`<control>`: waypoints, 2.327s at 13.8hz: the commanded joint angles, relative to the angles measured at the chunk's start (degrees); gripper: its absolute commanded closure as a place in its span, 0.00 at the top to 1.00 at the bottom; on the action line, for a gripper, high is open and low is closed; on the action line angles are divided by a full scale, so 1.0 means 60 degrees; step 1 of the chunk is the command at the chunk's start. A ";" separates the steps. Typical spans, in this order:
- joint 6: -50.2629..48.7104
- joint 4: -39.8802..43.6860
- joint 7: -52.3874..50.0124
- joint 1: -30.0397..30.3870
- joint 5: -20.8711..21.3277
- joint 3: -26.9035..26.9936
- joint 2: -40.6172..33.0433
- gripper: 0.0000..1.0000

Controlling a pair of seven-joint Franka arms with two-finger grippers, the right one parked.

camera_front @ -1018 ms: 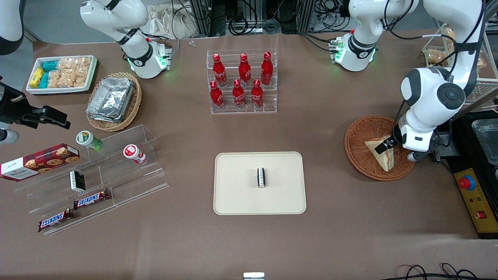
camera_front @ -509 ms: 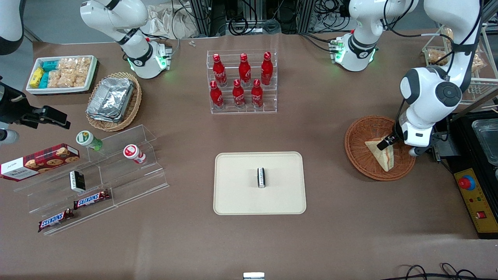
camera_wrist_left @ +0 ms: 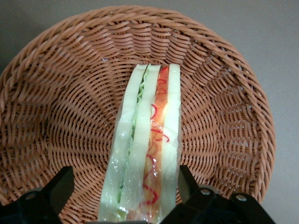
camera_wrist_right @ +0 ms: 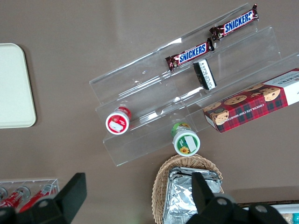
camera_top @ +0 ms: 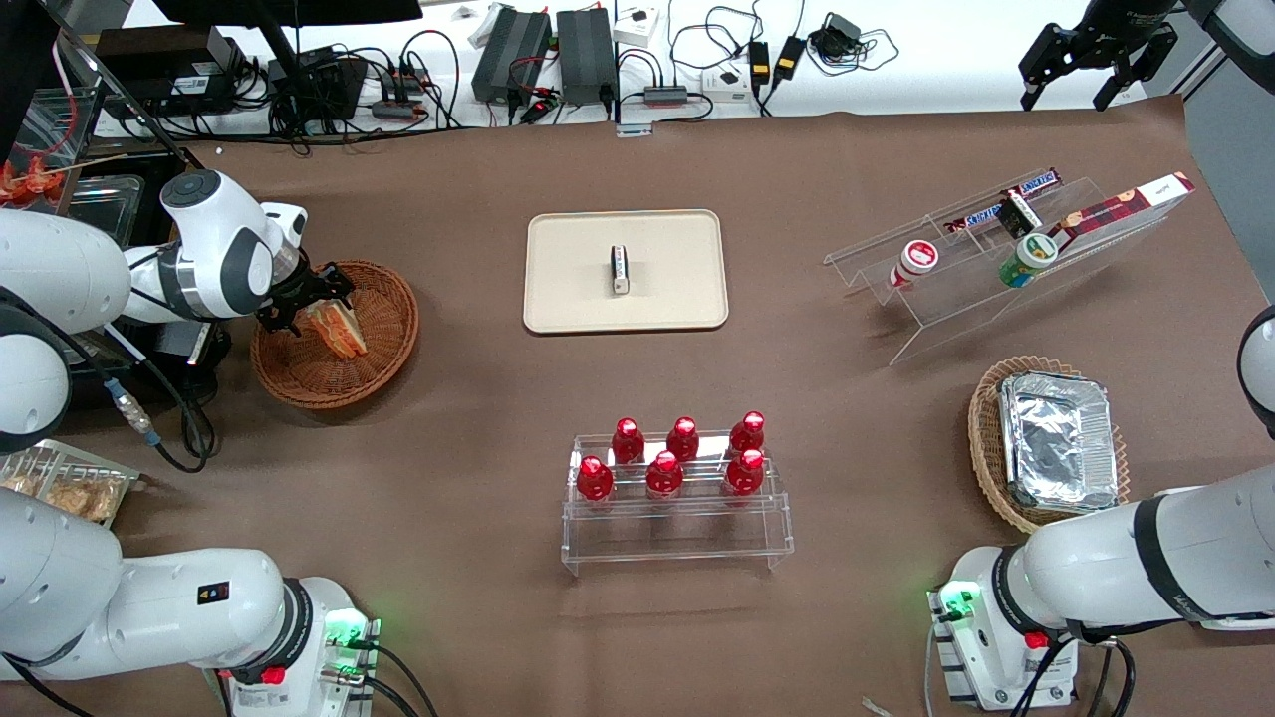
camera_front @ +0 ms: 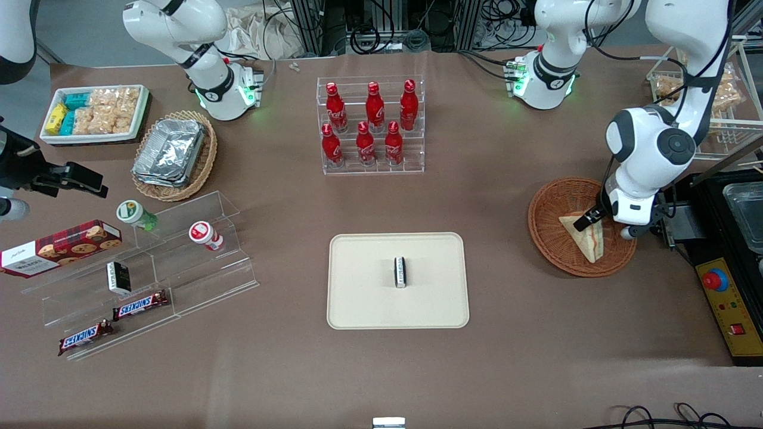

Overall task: Place sandwich from basket to tray
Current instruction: 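Lower the left gripper and close it on the sandwich, then lift the sandwich out of the basket with the left gripper, then carry the sandwich toward the white tray beside the black packet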

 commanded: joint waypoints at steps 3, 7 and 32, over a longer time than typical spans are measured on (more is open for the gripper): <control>0.0558 -0.0285 -0.0233 0.0053 0.0059 -0.0075 -0.0029 0.00; 0.0528 -0.0168 -0.0700 -0.0035 0.0059 -0.0119 -0.0131 0.00; -0.8734 1.3002 -0.2313 -0.3740 0.1041 -0.1965 0.5446 0.00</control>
